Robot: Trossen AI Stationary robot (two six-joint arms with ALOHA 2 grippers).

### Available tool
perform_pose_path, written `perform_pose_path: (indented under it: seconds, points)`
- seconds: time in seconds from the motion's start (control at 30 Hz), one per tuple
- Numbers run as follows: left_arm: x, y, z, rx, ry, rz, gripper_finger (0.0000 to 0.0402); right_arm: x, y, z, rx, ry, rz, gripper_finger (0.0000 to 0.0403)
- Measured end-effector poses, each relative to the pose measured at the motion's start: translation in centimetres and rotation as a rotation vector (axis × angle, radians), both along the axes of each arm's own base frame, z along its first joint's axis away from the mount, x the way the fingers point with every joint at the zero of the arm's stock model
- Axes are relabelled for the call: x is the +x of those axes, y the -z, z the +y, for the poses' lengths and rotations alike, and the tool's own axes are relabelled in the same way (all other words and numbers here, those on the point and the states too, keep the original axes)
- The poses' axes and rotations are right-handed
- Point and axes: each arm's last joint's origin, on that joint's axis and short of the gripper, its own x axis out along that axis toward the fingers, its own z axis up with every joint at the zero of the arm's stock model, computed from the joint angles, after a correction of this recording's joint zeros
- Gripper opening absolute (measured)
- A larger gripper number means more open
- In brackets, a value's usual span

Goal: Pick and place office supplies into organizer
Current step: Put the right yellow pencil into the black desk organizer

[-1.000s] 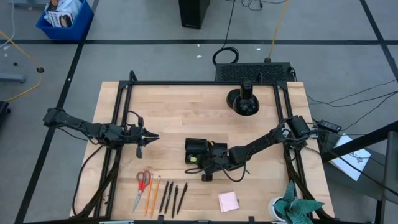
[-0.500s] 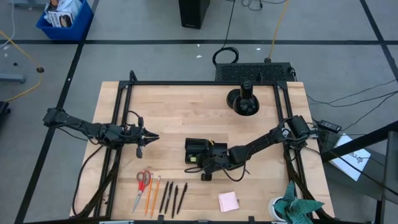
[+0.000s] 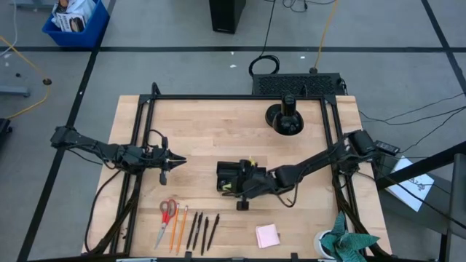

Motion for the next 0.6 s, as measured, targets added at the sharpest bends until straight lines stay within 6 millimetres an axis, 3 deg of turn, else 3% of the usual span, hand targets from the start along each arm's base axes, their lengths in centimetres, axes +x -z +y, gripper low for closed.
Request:
perform_pose_path:
  seconds: [0.17,0.37,0.43,0.6]
  points:
    - [0.0,0.0,0.0,0.0,0.0,0.0,0.0044,-1.8,-2.0,1.8,0.005,-0.11,0.008,0.0107]
    - [0.0,0.0,0.0,-0.004,0.0,0.0,0.0045,-3.9,-2.8,4.2,-0.062,-0.238,-0.017,0.003]
    - [0.0,0.0,0.0,0.004,0.001,0.0,0.0044,-4.8,-2.6,4.5,-0.075,-0.263,-0.04,0.0008]
    - [0.0,-0.2,0.0,0.014,0.003,-0.019,0.0044,-7.1,-1.1,3.2,-0.076,-0.218,-0.131,0.001]
